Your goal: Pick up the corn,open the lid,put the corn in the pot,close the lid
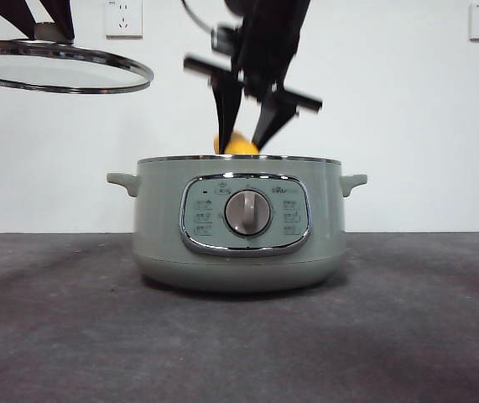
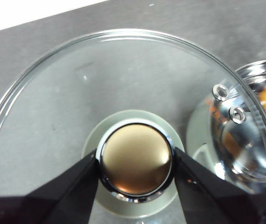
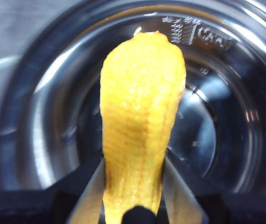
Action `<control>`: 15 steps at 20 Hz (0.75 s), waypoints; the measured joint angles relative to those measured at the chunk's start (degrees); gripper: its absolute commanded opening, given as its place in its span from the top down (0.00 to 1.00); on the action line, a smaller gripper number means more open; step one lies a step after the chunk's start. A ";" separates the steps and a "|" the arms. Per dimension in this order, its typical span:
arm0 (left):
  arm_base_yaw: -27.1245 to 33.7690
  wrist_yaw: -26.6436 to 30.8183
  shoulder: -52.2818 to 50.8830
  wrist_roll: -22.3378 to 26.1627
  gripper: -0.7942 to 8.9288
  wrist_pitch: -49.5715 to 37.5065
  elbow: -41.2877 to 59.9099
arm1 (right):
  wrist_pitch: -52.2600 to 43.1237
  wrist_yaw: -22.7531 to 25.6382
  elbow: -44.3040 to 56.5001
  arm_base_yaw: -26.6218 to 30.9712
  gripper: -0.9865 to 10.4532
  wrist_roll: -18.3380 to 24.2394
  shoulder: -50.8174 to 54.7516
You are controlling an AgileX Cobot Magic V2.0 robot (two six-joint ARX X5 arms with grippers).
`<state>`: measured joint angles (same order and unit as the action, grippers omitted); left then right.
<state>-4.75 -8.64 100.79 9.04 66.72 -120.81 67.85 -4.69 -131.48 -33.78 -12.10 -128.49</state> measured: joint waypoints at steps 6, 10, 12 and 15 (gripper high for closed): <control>0.00 -0.09 0.00 0.00 0.93 0.00 0.00 | 0.26 0.17 0.02 -0.55 0.93 0.13 -4.33; 0.00 -0.09 0.00 0.00 0.93 0.00 0.00 | -0.02 0.22 0.02 -1.11 0.93 0.15 -4.35; 0.00 -0.09 0.00 0.00 0.93 0.00 0.00 | -0.09 1.31 0.02 -1.14 0.93 0.15 -4.35; 0.00 -0.09 0.00 0.00 0.93 0.00 0.00 | -0.22 1.95 0.02 -1.22 0.93 0.98 -4.42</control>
<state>-4.75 -8.73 100.79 9.04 66.72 -120.81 67.64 -2.74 -131.46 -35.00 -11.11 -132.90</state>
